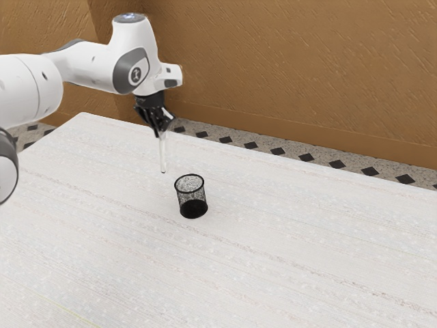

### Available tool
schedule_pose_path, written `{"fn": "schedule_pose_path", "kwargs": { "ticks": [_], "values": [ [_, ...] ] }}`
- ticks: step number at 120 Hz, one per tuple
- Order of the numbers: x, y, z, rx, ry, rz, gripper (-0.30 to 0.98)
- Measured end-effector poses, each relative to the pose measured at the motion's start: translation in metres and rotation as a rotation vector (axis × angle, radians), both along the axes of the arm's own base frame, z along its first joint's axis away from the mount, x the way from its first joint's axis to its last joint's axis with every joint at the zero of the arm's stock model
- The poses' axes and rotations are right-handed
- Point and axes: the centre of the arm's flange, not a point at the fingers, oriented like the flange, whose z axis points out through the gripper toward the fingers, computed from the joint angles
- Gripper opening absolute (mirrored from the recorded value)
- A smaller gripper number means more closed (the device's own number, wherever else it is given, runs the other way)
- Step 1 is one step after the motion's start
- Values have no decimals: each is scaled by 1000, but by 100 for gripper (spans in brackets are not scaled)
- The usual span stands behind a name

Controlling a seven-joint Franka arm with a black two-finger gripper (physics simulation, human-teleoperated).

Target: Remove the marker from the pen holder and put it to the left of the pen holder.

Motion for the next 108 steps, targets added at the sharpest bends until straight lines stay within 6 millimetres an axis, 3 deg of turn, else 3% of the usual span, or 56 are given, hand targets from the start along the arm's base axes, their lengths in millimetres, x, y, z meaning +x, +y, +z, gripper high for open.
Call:
{"fn": "schedule_pose_path", "kwargs": {
  "ticks": [15,40,102,108],
  "values": [
    [5,31,-36,11,53,32,-8],
    [9,42,-76,10,107,33,-7],
    [12,49,-110,-5,134,27,-6],
    [12,48,-109,-12,131,26,1]
  ]
}}
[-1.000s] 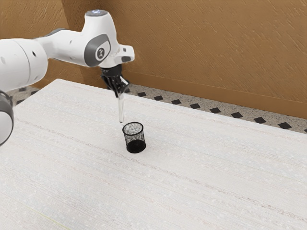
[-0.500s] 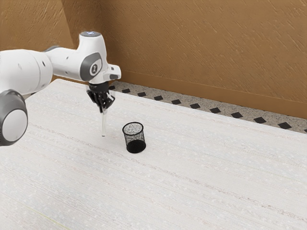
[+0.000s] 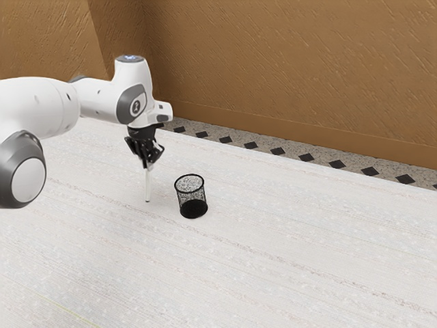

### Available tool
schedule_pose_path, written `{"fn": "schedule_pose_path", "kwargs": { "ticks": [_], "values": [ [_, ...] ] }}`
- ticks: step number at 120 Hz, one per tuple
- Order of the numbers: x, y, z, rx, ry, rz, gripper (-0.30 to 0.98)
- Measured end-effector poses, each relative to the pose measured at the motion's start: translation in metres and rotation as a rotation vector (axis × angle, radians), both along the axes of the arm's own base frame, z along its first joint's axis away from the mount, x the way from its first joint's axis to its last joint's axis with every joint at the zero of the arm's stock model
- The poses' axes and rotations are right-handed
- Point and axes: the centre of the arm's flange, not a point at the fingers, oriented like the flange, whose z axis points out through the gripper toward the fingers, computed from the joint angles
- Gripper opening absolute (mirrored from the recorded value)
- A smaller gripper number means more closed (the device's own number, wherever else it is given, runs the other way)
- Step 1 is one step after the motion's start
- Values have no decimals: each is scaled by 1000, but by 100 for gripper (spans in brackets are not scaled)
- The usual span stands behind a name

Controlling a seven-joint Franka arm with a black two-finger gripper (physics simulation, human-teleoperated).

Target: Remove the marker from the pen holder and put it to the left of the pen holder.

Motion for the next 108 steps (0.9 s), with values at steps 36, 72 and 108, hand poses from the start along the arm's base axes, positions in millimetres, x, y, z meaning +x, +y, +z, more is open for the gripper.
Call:
{"fn": "schedule_pose_path", "kwargs": {
  "ticks": [36,72,108],
  "values": [
    [-17,-11,62,-37,-74,-21,51],
    [-162,-52,312,-30,-212,-154,64],
    [-193,-71,320,21,-80,-173,68]
  ]
}}
